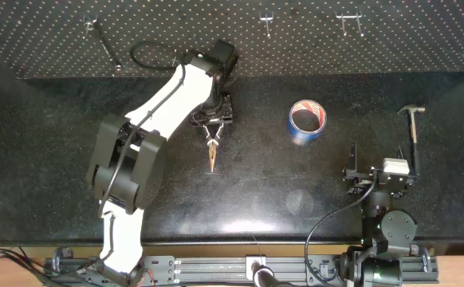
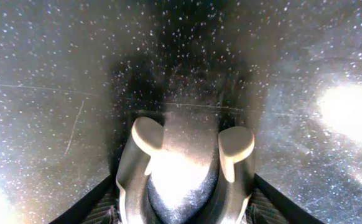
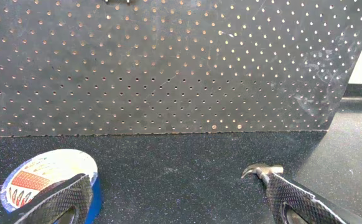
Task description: Place Tools Onto Pegboard
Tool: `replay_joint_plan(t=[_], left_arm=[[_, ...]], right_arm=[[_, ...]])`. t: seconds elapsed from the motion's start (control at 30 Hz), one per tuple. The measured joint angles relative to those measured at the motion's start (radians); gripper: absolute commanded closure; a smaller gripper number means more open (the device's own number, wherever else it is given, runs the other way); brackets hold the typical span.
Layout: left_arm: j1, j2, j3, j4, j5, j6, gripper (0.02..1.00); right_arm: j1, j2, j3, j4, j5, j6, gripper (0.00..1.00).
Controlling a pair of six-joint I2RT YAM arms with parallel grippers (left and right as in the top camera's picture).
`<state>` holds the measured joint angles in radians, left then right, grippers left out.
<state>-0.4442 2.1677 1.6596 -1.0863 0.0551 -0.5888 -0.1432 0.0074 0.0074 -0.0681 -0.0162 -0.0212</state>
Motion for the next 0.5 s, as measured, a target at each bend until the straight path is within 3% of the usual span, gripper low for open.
replay_joint_plan(t=[0.2, 0.27, 0.5], left_arm=[[0.0, 0.0, 0.0, 0.0, 0.0, 0.0, 0.879], [0.0, 0.0, 0.0, 0.0, 0.0, 0.0, 0.989], [-0.001, -0.003, 0.0, 0.0, -0.006, 0.0, 0.991]], right_arm=[[0.0, 0.0, 0.0, 0.0, 0.0, 0.0, 0.082], [0.0, 0.0, 0.0, 0.0, 0.0, 0.0, 0.08], [0.0, 0.0, 0.0, 0.0, 0.0, 0.0, 0.08]])
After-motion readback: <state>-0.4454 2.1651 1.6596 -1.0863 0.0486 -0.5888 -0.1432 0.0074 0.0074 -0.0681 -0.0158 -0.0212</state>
